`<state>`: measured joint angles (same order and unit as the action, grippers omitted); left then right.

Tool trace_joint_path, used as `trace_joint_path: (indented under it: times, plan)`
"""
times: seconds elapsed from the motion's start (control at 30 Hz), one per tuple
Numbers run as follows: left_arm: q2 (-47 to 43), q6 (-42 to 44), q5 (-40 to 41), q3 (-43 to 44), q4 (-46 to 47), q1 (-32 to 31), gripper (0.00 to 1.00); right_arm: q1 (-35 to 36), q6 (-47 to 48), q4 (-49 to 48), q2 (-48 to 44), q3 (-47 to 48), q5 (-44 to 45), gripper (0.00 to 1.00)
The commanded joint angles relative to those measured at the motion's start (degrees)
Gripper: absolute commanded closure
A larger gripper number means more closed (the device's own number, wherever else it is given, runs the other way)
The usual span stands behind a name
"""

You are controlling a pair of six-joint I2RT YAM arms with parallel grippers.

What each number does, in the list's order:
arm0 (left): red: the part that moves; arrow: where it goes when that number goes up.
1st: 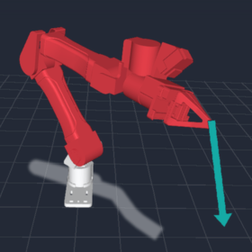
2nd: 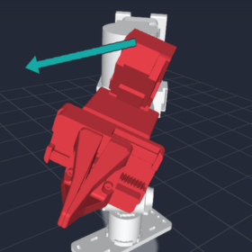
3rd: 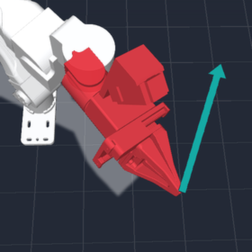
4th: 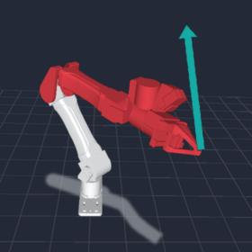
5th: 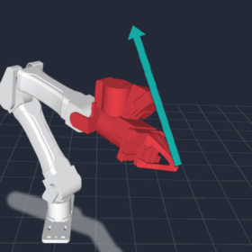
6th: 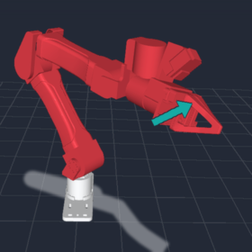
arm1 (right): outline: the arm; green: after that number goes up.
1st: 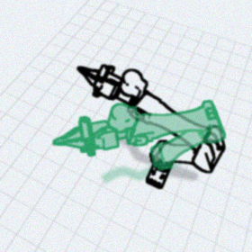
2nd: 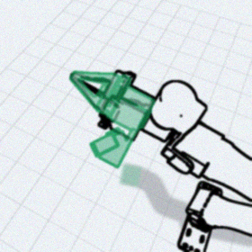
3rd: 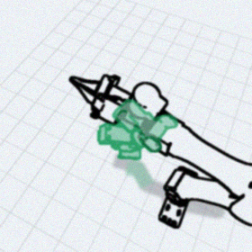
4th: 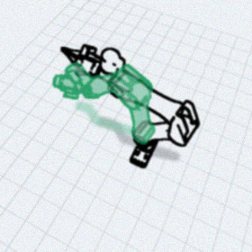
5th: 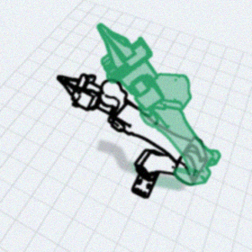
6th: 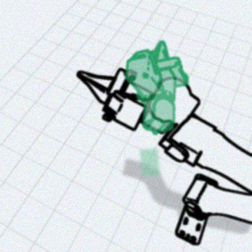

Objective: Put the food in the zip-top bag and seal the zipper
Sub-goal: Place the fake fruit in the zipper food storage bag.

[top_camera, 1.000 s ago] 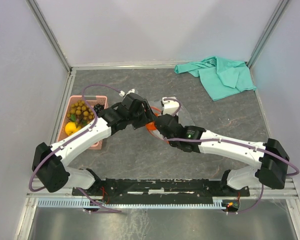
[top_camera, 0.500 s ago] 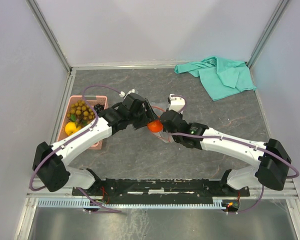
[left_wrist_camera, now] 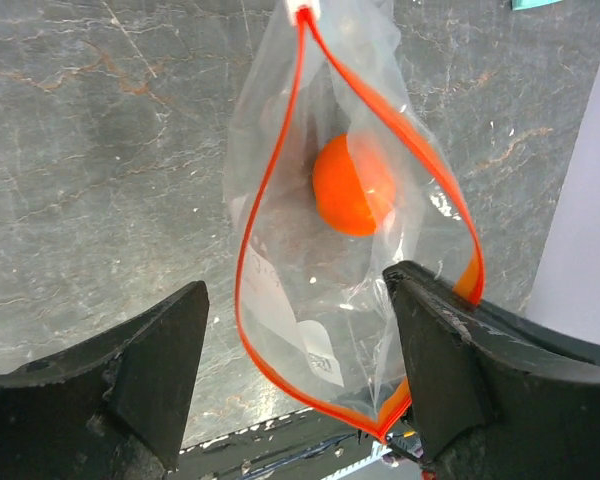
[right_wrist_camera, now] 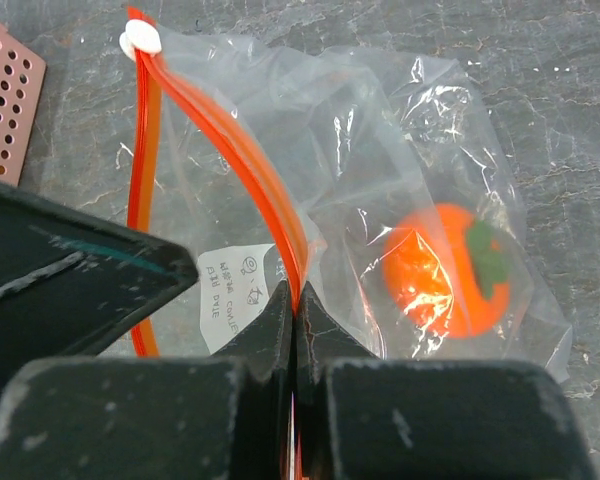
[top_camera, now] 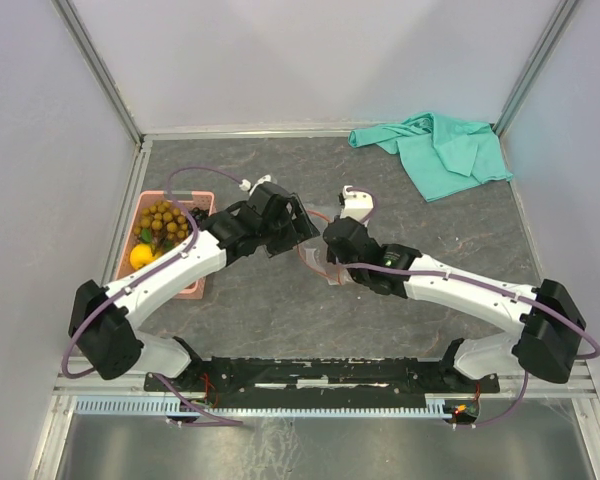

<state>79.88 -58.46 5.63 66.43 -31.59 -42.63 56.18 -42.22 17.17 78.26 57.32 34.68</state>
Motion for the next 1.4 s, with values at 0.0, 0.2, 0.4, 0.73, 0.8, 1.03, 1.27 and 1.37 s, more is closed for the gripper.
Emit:
trace_joint_path:
  times: [0.0, 0.2, 0.4, 0.73, 0.8, 1.03, 1.27, 1.37]
  plan:
    - [-4.15, 0.85, 3.42, 0.23, -1.99, -0.29, 0.21, -0.58, -0.31, -2.21, -3.09, -0.42, 0.18, 0.99]
    - [-1.62, 2.74, 2.64, -1.61, 0.14, -0.33, 0.36, -1.04, -0.18, -1.96, -3.51, -0.89, -1.06, 0.99]
    - [1.36, 6.28, 3.94, -0.24, 1.96, -0.35, 0.69, -1.28, 1.96, -0.71, -4.47, -0.18, -0.42, 0.98]
    - [2.10, 12.40, 4.55, 5.17, 2.47, -0.57, 0.97, -3.85, 9.55, 6.14, -5.13, 4.06, -1.42, 0.77]
    - [1.87, 14.99, 4.69, 6.97, 2.42, -0.96, 0.97, -5.85, 12.86, 8.83, -4.38, 6.73, -3.45, 0.70]
    - [2.20, 22.50, 5.02, 13.19, 2.40, -2.58, 0.97, -10.58, 22.35, 13.39, -1.82, 15.79, -8.85, 0.57]
    - [4.06, 29.12, 3.55, 18.69, 1.69, -3.52, 0.97, -12.80, 27.24, 15.26, 4.99, 24.30, -15.72, 0.52]
    - [4.80, 31.59, 3.59, 20.34, 0.75, -3.69, 0.97, -13.50, 27.62, 15.04, 7.28, 26.53, -17.09, 0.52]
